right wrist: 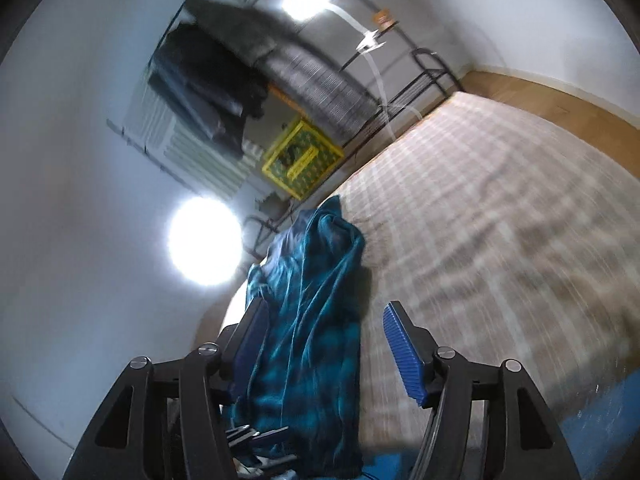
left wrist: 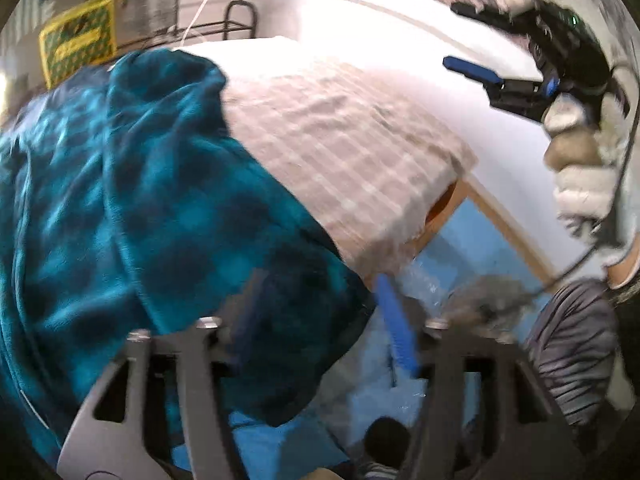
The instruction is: Fold large clothes
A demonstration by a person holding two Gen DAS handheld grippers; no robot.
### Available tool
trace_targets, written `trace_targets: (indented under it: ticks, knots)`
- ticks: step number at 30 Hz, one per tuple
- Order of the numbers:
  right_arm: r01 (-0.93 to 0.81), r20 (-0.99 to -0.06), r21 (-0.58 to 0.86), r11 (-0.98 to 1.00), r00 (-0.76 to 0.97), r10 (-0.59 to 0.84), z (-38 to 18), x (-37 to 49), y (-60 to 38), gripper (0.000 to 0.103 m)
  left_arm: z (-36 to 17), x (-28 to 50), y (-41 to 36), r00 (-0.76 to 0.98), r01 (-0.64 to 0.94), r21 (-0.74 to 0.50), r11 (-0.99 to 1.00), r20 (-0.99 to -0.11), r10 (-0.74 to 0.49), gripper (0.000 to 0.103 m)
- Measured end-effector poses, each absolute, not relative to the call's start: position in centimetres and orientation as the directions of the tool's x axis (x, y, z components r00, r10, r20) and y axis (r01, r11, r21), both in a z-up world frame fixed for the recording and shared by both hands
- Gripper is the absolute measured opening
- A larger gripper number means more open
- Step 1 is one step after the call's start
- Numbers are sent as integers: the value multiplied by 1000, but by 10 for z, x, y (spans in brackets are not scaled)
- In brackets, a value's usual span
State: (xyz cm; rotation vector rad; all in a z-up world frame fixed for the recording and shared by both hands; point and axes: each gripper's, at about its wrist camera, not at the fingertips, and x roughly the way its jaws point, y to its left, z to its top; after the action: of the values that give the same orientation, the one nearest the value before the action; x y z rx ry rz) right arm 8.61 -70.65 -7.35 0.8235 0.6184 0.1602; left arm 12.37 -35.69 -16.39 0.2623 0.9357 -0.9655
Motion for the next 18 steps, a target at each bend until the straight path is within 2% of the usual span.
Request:
trace_targets:
  ticks: [5,6,9,10,11,12,13,15,17,18]
  knots:
    - [177,-440,769,614,844,307,-92,56,-740,64,-202,98,-386,297,850,24,526,-847,-440,74]
    - [184,-436,773,607,849,297,-92,53,-745,64,-209,94,-391,319,853,65,518,-850,-419,77]
    - [195,-414,806,558,861,297,-101,49,-757,64,-221,87,-401,409,842,190,504,-834,-370,77]
    - [196,-410,815,545,860,304,-103,49,-759,64,-222,88,-401,417,839,197,508,-832,-366,77]
    - [200,-414,817,540,856,310,-106,51,-760,64,-221,90,-400,416,837,189,513,-830,-372,70]
    - [205,-422,814,543,852,311,-107,55,-759,64,-220,94,-397,425,828,186,529,-824,-376,54]
    - [206,-429,809,550,847,315,-109,56,-756,64,-217,99,-393,425,823,177,540,-822,-378,47]
    - [199,-443,797,571,834,328,-112,63,-751,64,-209,109,-380,374,827,95,554,-829,-416,17]
    - [191,-456,786,588,822,343,-114,71,-742,64,-200,119,-365,295,820,-34,572,-830,-472,11]
    - [186,-461,783,594,814,352,-115,76,-739,64,-192,127,-353,250,791,-138,596,-816,-520,10]
